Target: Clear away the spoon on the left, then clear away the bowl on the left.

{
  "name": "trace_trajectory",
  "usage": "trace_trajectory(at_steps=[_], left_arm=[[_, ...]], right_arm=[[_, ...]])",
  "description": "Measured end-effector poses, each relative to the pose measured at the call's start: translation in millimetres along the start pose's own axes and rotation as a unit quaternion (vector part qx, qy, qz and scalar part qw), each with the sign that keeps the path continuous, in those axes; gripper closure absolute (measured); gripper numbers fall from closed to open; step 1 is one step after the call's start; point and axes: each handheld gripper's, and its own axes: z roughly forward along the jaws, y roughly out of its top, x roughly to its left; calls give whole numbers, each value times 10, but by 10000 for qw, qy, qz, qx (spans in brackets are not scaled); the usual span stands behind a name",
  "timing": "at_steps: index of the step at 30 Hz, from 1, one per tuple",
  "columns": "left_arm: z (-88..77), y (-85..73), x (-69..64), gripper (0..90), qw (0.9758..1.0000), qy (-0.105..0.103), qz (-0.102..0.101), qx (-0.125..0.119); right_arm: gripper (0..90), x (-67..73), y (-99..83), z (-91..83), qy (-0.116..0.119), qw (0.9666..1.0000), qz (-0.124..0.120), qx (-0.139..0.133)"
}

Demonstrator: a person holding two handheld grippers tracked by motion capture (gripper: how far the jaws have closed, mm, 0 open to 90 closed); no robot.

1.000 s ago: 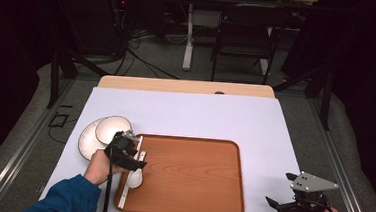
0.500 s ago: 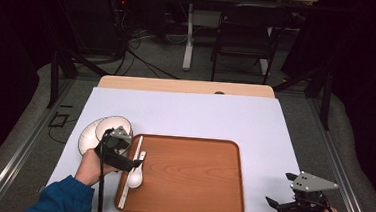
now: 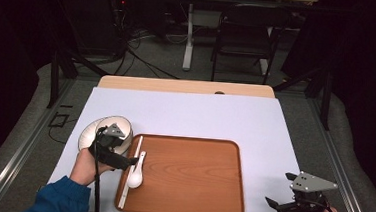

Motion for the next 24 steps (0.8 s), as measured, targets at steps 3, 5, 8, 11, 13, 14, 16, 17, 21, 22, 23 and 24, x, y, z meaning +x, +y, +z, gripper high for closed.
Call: trace_trajectory(at_steps=[3,5,8,11,13,14,16,17,21,22,23,24], left_arm=[[-23,-2,11,99,10000,32,-5,-29],[-40,-4,17,95,10000,42,-37,-57],[-67,-3,23,92,9999,96,-40,-59],[-104,-1,31,86,9998,156,-74,-123],[-131,6,49,81,9997,183,-109,-157],[-145,8,60,77,9995,210,-119,-184],[-171,8,83,70,9994,214,-154,-239],[-177,6,88,65,9992,243,-168,-279],[-226,7,125,51,9987,334,-189,-340],[-241,8,136,43,9985,363,-201,-358],[-258,9,147,38,9982,402,-226,-395],[-274,10,161,35,9978,431,-266,-418]], right_arm=[[6,2,1,4,-23,10000,-2,20],[6,8,3,3,-23,10000,-11,26],[6,7,6,1,-28,10000,-17,23],[6,6,5,3,-22,10000,-19,24],[6,7,4,0,-24,10000,-23,14],[6,5,3,-1,-22,10000,-20,10],[6,2,0,0,-22,10000,-7,15],[6,3,0,-1,-23,10000,-16,20],[7,5,10,-1,-27,10000,-53,5],[7,8,11,4,-22,10000,-53,14],[7,10,11,7,-13,10000,-52,22],[7,11,8,8,-14,10000,-44,26]])
